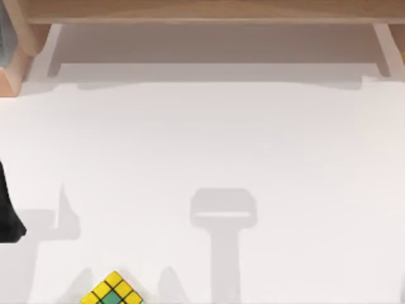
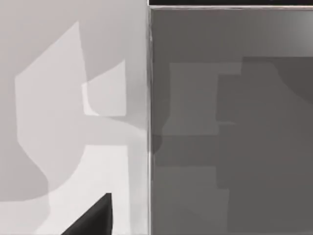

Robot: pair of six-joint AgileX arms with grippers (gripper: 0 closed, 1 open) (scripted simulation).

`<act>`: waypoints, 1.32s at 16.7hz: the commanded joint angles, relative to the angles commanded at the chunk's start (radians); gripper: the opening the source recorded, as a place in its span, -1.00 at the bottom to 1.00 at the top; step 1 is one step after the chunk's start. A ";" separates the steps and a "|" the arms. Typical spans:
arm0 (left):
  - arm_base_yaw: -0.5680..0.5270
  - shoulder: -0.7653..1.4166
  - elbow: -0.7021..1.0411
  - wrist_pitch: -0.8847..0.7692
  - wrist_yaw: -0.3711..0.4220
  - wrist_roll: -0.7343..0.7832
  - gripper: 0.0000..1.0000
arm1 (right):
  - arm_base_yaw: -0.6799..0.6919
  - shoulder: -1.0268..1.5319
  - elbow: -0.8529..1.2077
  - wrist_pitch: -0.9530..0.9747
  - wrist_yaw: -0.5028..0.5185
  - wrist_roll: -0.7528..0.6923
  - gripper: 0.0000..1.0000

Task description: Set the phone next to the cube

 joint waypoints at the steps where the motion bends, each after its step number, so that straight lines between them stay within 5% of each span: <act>1: 0.000 0.000 0.000 0.000 0.000 0.000 1.00 | -0.001 0.008 -0.008 0.013 0.000 0.001 1.00; 12: 0.000 0.000 0.000 0.000 0.000 0.000 1.00 | -0.003 0.108 -0.095 0.201 0.000 0.001 1.00; 22: 0.000 0.000 0.000 0.000 0.000 0.000 1.00 | -0.003 0.108 -0.095 0.201 0.000 0.001 -0.51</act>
